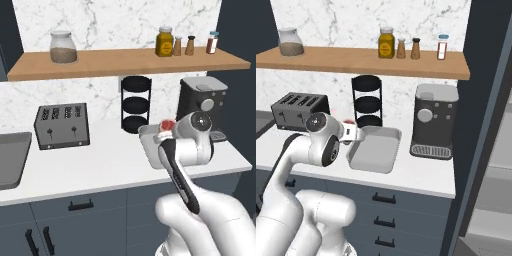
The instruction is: Place one potato and one steak in each tupperware on the nearby counter, to pack two identical lunches.
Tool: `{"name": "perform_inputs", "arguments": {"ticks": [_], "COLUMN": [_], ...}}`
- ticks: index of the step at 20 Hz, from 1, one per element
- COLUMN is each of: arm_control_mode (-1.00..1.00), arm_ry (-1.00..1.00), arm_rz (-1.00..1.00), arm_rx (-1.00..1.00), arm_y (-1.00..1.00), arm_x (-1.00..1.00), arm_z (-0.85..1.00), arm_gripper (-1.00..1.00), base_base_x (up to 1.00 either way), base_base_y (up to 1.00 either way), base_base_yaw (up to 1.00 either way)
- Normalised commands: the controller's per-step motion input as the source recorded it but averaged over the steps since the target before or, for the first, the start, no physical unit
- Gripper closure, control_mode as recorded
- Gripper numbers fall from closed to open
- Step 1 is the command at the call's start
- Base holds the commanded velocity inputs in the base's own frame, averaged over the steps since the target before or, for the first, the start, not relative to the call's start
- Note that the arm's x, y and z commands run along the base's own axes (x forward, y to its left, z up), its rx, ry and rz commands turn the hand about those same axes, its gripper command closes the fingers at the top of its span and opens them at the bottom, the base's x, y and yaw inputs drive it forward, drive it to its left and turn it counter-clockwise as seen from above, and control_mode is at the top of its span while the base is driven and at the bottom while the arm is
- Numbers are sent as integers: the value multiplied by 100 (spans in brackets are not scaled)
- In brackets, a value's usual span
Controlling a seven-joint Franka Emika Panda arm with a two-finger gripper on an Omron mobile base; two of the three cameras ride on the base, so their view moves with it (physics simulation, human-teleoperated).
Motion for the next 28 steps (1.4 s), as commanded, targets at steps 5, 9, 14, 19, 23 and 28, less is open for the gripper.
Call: {"name": "perform_inputs", "arguments": {"ticks": [5,9,14,19,23,28], "arm_control_mode": [-100,-100,-100,-100,-100,-100], "arm_ry": [24,7,10,1,0,0], "arm_rz": [1,3,0,0,0,0], "arm_rx": [5,1,0,0,-2,-7], "arm_y": [-8,-19,-6,-11,-15,-3], "arm_x": [68,46,42,34,25,38], "arm_z": [-24,0,-14,-39,-43,-43], "arm_gripper": [100,100,100,100,100,100], "base_base_x": [0,0,0,0,0,0], "base_base_y": [0,0,0,0,0,0], "base_base_yaw": [0,0,0,0,0,0]}}
